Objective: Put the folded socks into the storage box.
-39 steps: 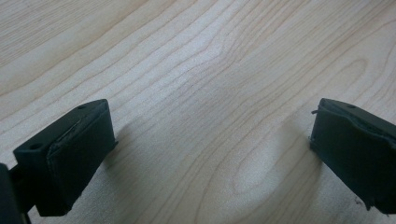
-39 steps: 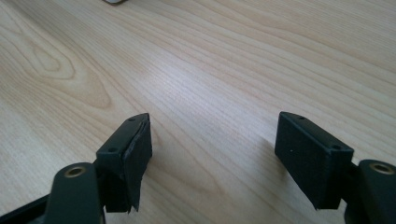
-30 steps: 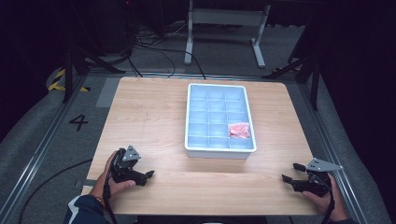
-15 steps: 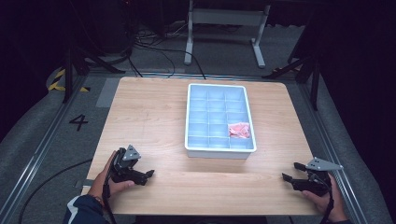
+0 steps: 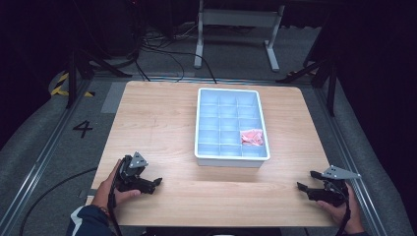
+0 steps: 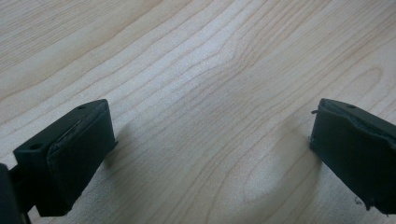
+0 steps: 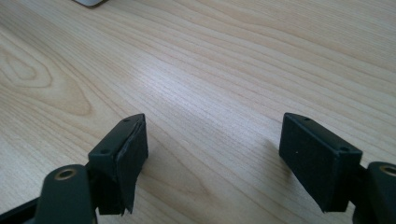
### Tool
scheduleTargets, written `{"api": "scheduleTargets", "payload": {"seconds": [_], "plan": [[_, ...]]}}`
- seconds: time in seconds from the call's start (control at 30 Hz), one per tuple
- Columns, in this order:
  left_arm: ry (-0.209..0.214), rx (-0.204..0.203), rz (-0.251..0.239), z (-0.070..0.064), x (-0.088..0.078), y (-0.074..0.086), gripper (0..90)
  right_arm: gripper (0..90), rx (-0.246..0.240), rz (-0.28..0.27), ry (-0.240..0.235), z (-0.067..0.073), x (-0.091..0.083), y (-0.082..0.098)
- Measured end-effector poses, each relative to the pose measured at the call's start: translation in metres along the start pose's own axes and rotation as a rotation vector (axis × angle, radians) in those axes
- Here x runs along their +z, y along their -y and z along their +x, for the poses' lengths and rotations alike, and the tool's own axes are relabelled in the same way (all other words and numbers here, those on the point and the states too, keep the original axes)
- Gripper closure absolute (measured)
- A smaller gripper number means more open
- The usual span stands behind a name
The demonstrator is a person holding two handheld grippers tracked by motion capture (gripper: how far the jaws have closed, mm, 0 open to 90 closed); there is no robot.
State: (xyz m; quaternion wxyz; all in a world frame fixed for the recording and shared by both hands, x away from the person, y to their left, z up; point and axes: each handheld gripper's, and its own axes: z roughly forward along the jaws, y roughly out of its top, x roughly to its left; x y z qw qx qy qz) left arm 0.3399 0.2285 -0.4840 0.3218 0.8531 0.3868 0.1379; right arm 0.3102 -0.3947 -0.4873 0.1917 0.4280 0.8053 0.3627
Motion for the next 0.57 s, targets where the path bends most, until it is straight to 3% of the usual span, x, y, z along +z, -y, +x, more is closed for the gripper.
{"api": "scheduleTargets", "payload": {"seconds": [0.57], "plan": [[-0.019, -0.016, -0.004, -0.0005, 0.0016, -0.0017, 0.0, 22.6, 0.008, 0.002, 0.005, -0.0002, 0.0002, -0.0001]]}}
